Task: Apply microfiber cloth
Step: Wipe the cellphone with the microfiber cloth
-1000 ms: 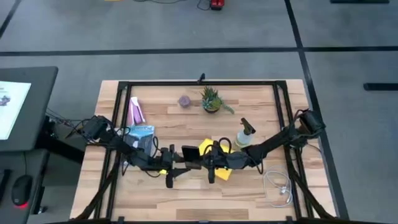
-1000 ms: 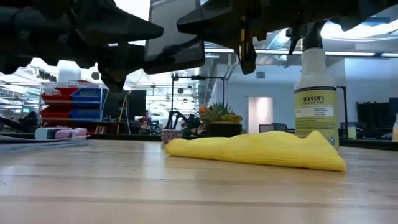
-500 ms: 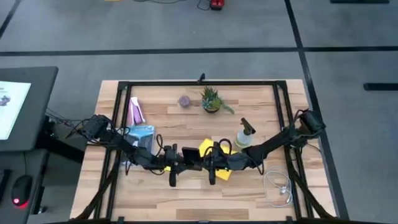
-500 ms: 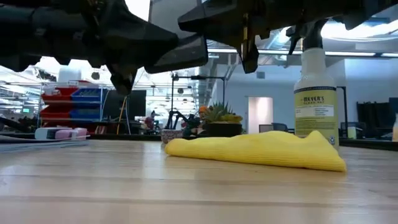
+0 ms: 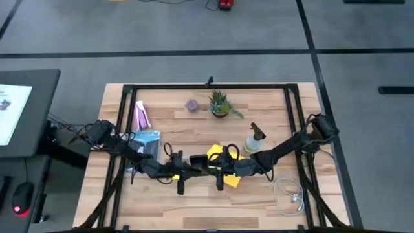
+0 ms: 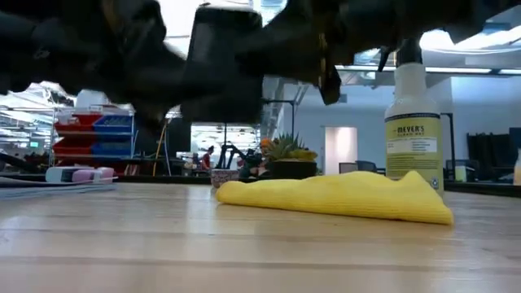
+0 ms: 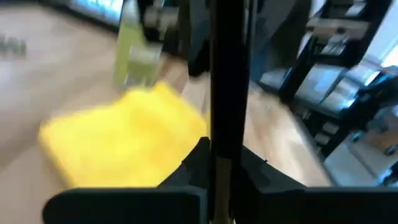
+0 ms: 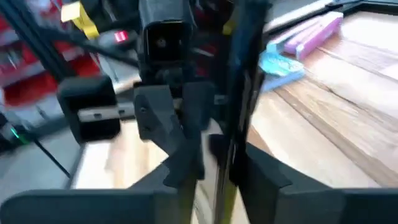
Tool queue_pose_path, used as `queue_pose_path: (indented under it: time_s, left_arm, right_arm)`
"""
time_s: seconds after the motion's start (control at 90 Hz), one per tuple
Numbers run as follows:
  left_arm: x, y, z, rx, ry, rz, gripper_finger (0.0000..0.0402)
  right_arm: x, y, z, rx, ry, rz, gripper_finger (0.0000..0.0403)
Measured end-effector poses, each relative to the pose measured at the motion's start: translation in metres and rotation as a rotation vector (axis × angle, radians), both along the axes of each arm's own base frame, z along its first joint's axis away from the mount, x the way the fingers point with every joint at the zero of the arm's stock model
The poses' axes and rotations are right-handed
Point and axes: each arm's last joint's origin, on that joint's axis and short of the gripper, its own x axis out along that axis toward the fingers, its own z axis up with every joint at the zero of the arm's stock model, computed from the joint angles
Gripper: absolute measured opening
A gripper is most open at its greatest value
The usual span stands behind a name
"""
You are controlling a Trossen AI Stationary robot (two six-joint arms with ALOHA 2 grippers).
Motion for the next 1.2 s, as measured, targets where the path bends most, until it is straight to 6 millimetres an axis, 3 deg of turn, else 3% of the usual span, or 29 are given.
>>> queue_pose_path:
  time_s: [0.222, 0.389, 0.633, 0.844, 1.0, 1.2]
  left_arm:
    - [-0.029, 0.0, -0.025, -0.172, 0.118, 0.015, 0.0005]
    - [-0.045, 0.004, -0.035, -0.323, 0.148, 0.002, 0.0004]
    - [-0.047, 0.007, -0.041, -0.416, 0.227, -0.06, 0.0004]
    - [-0.045, 0.01, -0.044, -0.488, 0.257, -0.057, 0.0004]
    - [-0.045, 0.01, -0.045, -0.509, 0.275, -0.059, 0.0004]
    - [-0.046, 0.011, -0.049, -0.532, 0.317, -0.057, 0.0004]
  right_arm:
    - [-0.01, -0.005, -0.014, -0.076, 0.227, 0.036, 0.0208]
    - [-0.014, -0.016, -0.028, -0.076, 0.366, 0.022, 0.025]
    - [-0.015, -0.036, -0.041, -0.046, 0.514, 0.011, 0.0248]
    - [-0.006, -0.034, -0.069, -0.054, 0.546, 0.039, 0.0234]
    - [0.0, -0.025, -0.083, -0.078, 0.573, 0.039, 0.0186]
    - [-0.004, -0.011, -0.074, -0.097, 0.56, 0.037, 0.0022]
